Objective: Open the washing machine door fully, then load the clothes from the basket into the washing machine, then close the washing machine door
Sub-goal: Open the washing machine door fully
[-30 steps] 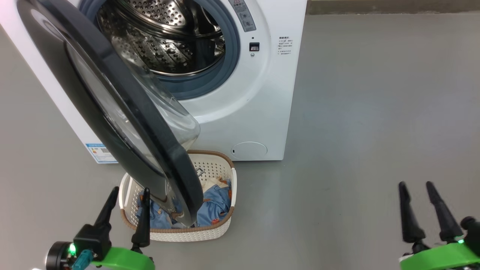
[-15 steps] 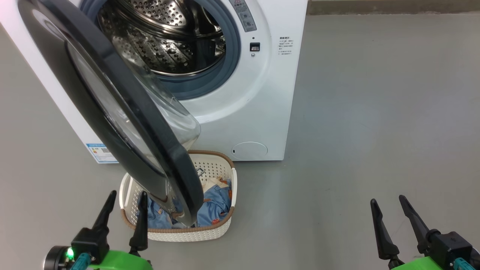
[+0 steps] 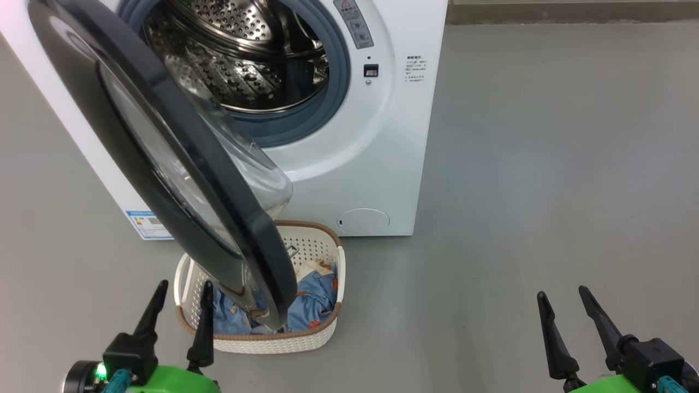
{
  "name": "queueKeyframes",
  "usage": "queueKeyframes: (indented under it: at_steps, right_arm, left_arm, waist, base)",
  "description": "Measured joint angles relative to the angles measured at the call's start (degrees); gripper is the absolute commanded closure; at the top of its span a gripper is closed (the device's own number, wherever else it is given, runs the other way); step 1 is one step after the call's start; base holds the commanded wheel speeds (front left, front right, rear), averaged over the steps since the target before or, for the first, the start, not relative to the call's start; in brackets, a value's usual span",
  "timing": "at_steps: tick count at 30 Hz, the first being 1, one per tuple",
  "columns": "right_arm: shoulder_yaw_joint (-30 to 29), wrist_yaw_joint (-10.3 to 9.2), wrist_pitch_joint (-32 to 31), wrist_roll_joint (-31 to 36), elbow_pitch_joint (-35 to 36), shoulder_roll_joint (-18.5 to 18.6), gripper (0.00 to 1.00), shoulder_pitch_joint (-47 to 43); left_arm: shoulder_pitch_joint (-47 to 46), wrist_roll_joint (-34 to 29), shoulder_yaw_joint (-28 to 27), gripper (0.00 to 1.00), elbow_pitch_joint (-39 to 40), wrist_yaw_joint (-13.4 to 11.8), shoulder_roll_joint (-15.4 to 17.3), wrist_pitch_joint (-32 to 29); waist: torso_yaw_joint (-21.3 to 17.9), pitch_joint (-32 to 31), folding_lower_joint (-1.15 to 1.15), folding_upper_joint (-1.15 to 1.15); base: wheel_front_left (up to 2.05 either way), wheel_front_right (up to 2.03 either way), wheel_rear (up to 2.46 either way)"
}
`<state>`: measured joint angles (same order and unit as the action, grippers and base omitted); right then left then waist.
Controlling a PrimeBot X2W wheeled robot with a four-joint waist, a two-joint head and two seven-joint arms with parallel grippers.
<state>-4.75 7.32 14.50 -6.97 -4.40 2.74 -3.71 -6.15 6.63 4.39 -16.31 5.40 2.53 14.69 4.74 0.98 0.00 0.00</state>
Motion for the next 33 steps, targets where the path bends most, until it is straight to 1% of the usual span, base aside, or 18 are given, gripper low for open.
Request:
queueKeyframes:
  at_steps: [2, 4, 5, 6, 11, 23, 29, 33]
  right_arm:
    - [0.0, 0.0, 0.0, 0.0, 0.0, 0.0, 0.0, 0.0]
    - [-0.1, 0.0, 0.0, 0.0, -0.1, 0.0, 0.0, 0.0]
    - [-0.1, 0.0, 0.0, 0.0, -0.1, 0.0, 0.0, 0.0]
    - [-0.1, 0.0, 0.0, 0.0, -0.1, -0.1, 0.0, 0.0]
    - [-0.1, 0.0, 0.0, 0.0, -0.3, -0.1, 0.0, 0.0]
    - [-0.2, 0.0, 0.0, 0.0, -0.4, -0.1, 0.0, 0.0]
    - [0.0, 0.0, 0.0, 0.0, -0.8, -0.1, 0.0, 0.0]
    - [0.0, 0.0, 0.0, 0.3, -0.9, -0.2, 0.0, 0.2]
  left_arm:
    - [0.0, 0.0, -0.1, 0.0, -0.1, 0.0, 0.0, 0.0]
    - [0.0, 0.0, -0.1, 0.11, -0.2, 0.0, -0.1, 0.0]
    - [0.1, 0.0, -0.1, 0.75, -0.3, 0.0, -0.1, 0.0]
    - [0.1, 0.0, -0.1, 1.0, -0.5, 0.0, -0.1, 0.0]
    - [0.1, 0.0, 0.1, 1.0, -0.9, 0.4, -0.2, 0.0]
    - [0.0, -0.2, -0.1, 1.0, -1.7, 0.4, -0.3, 0.0]
    - [-3.0, -1.0, -2.7, 1.0, 2.8, -1.5, 1.0, 0.0]
    - [-7.0, -2.1, -4.5, 1.0, 7.8, -3.8, 1.8, 0.0]
  waist:
    - [0.0, -0.1, 0.0, 0.0]
    - [0.0, -0.2, 0.0, 0.0]
    - [0.0, -0.2, 0.0, 0.0]
    - [0.0, -0.2, 0.0, 0.0]
    - [0.1, -0.2, 0.0, 0.0]
    - [0.2, 0.3, 0.0, 0.0]
    - [0.4, 0.9, 0.0, 0.0]
    - [0.4, 1.0, 0.0, 0.0]
  base:
    - [0.0, 0.0, 0.0]
    - [0.0, 0.0, 0.0]
    - [0.0, 0.0, 0.0]
    - [0.0, 0.0, 0.0]
    - [0.0, 0.0, 0.0]
    - [0.0, 0.0, 0.0]
    - [0.0, 0.0, 0.0]
    - [0.0, 0.0, 0.0]
